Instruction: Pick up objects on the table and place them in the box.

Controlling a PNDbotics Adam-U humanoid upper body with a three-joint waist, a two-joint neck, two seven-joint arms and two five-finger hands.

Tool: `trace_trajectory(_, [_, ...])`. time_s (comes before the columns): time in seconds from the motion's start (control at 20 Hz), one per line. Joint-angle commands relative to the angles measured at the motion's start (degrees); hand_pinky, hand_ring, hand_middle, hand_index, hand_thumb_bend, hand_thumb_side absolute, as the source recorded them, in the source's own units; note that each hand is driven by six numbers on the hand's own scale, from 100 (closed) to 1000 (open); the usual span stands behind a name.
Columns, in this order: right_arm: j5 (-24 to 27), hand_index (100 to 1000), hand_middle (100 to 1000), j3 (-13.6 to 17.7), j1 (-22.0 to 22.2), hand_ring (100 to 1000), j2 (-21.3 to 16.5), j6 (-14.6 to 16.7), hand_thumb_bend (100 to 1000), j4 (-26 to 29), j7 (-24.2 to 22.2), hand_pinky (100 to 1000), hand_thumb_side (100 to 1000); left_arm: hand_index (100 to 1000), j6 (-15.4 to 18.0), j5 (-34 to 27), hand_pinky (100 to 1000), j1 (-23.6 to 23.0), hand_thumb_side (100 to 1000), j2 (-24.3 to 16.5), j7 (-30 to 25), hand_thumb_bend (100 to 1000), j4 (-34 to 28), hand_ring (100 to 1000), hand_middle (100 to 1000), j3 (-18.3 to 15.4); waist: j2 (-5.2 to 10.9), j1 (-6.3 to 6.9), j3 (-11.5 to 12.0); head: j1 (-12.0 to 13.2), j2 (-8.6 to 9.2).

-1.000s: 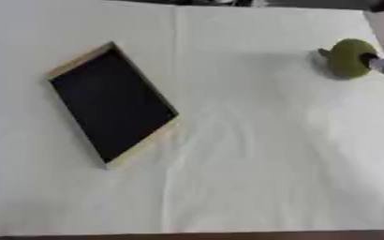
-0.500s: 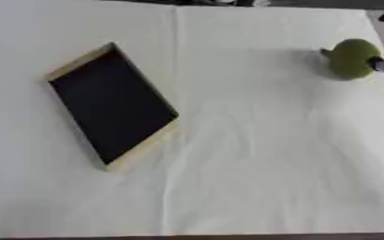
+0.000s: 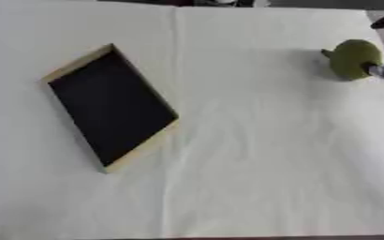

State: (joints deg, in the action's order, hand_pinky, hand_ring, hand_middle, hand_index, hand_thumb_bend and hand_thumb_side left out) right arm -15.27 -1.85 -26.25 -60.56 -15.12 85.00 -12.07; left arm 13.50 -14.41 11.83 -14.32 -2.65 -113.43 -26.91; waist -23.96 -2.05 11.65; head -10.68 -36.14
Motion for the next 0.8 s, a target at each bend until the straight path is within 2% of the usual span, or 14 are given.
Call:
trace_trajectory(0.05, [-0.52,852,851,0.07,-1.27,921,-1.25,0.37,388,-1.60,-0.29,916,100,766,0.08,-0.14,701,0.49,609,-0.69,-0.24,100,-1.16,672,715,0.04,1.00,0.11,0.08,-0.17,0.79])
trace_trajectory(0.55, [-6.59,849,857,-0.87,-4.91,917,0.63,1.28,395,-9.38,0.44,909,100,766,0.00,-0.22,702,0.60,610,-0.34,-0.53,100,-1.16,673,716,0.20,0.65,0.19,0.60,-0.48,1.23])
trace_trajectory(0.8, [-7.17,850,853,-0.79,-5.78,916,1.39,1.83,394,-11.93,0.13,909,100,766,-0.16,-0.22,702,0.64,611,-0.20,-0.69,100,-1.16,674,717,0.29,0.55,0.16,0.58,-0.51,1.39])
